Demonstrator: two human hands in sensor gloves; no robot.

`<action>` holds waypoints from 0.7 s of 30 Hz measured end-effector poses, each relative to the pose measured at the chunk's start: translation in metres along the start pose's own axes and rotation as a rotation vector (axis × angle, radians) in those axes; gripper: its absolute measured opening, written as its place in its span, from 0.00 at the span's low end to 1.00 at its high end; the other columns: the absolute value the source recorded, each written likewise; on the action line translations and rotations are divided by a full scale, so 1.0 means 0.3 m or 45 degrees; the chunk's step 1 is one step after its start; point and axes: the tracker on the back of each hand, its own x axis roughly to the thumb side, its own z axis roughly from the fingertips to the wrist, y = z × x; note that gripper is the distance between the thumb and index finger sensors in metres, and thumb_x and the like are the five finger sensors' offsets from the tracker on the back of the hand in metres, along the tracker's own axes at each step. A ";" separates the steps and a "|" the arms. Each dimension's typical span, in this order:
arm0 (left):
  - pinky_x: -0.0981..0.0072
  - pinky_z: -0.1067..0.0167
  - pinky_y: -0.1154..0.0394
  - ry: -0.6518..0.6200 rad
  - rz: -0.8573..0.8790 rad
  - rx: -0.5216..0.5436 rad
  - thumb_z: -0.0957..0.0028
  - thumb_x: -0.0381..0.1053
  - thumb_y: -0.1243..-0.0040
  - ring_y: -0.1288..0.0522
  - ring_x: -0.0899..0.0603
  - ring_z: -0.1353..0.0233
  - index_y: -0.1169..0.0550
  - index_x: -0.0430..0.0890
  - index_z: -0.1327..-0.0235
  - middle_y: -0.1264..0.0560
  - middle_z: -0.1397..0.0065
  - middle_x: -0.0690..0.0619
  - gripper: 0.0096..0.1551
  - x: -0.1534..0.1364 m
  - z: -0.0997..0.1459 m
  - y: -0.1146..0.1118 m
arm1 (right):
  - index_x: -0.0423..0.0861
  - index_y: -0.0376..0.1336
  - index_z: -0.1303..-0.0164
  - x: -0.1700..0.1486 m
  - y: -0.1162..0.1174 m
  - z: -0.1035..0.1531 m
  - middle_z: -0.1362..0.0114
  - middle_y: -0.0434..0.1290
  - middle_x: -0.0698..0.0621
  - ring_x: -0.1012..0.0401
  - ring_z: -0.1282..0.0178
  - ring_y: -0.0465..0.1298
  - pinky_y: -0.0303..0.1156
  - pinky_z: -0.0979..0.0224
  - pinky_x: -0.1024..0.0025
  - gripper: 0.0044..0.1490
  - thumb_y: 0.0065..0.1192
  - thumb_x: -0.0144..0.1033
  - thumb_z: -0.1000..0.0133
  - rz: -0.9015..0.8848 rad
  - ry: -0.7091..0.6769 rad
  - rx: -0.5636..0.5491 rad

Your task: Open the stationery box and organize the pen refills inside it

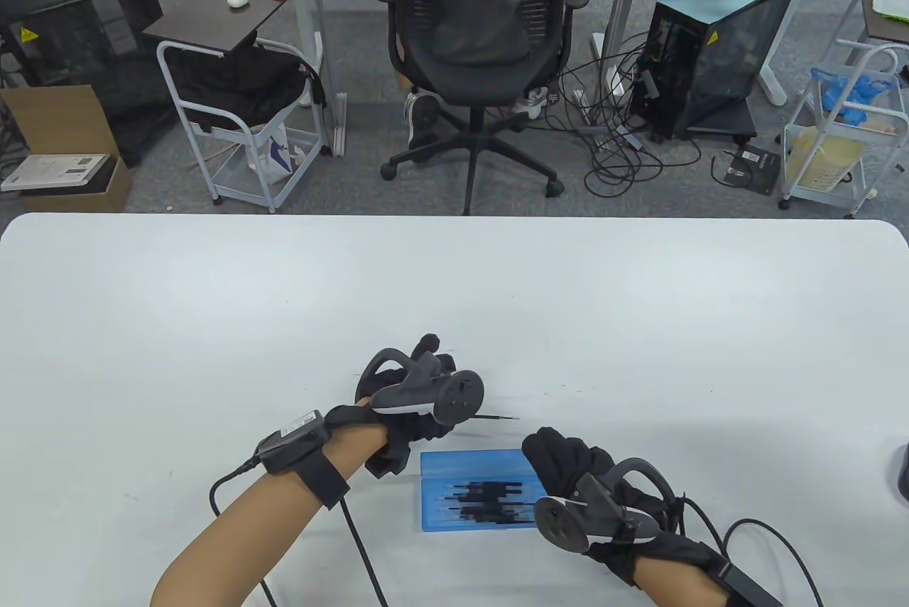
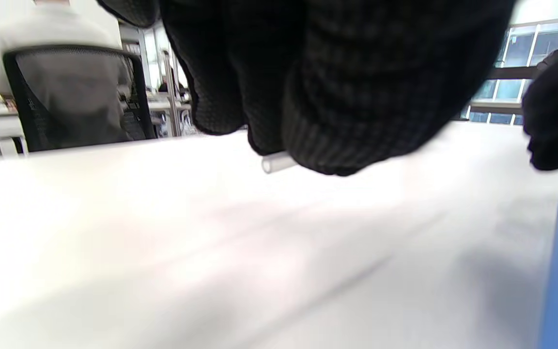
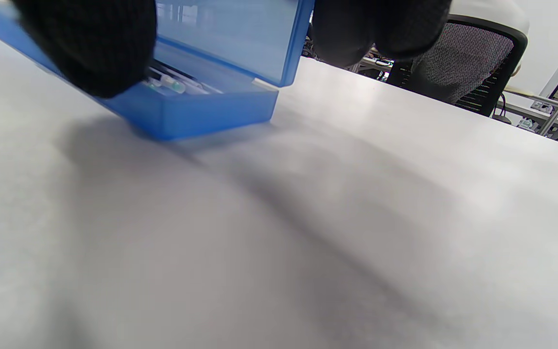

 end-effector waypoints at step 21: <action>0.28 0.18 0.45 0.011 -0.181 0.214 0.56 0.50 0.22 0.19 0.45 0.28 0.20 0.49 0.35 0.15 0.40 0.58 0.33 0.368 0.316 0.089 | 0.35 0.20 0.21 -0.007 0.000 -0.003 0.13 0.35 0.29 0.34 0.18 0.60 0.63 0.22 0.38 0.77 0.66 0.57 0.49 -0.017 -0.004 0.006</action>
